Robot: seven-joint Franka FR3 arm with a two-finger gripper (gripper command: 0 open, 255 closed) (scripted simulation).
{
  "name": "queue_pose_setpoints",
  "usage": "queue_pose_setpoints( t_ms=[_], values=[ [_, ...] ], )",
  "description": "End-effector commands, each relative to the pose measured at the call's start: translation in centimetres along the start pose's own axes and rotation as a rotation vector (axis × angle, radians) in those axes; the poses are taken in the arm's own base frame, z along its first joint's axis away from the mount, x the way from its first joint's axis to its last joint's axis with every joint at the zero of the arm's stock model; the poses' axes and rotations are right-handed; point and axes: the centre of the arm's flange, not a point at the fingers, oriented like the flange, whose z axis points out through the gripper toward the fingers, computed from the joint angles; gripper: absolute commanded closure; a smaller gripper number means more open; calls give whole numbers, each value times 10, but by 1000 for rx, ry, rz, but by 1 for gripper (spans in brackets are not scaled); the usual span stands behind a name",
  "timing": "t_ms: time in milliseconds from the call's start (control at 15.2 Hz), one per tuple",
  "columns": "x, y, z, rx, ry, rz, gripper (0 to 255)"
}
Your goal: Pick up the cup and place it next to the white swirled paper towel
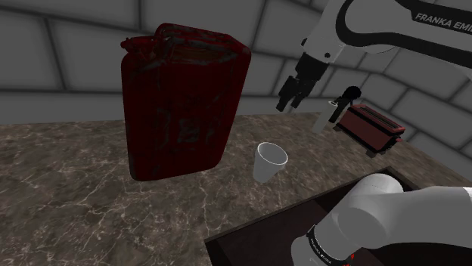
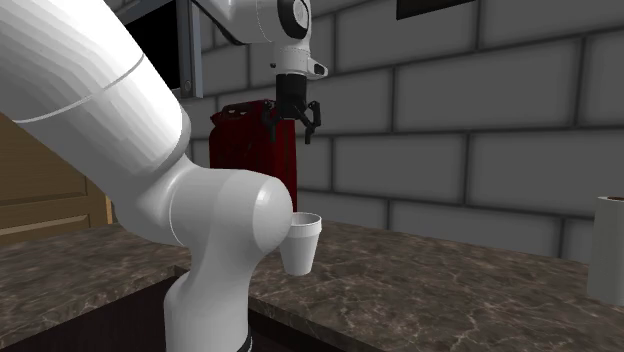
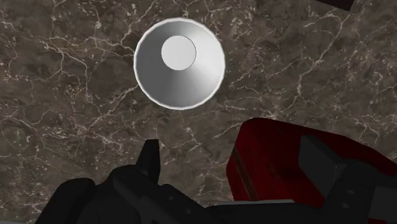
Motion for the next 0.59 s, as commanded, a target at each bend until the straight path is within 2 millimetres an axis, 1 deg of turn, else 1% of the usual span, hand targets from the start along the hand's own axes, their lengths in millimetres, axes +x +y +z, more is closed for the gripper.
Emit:
queue_pose_setpoints(
  t_ms=[0,528],
  values=[
    [0,0,0,0,0,0,0],
    [-17,50,91,0,-9,26,0]
  ],
)
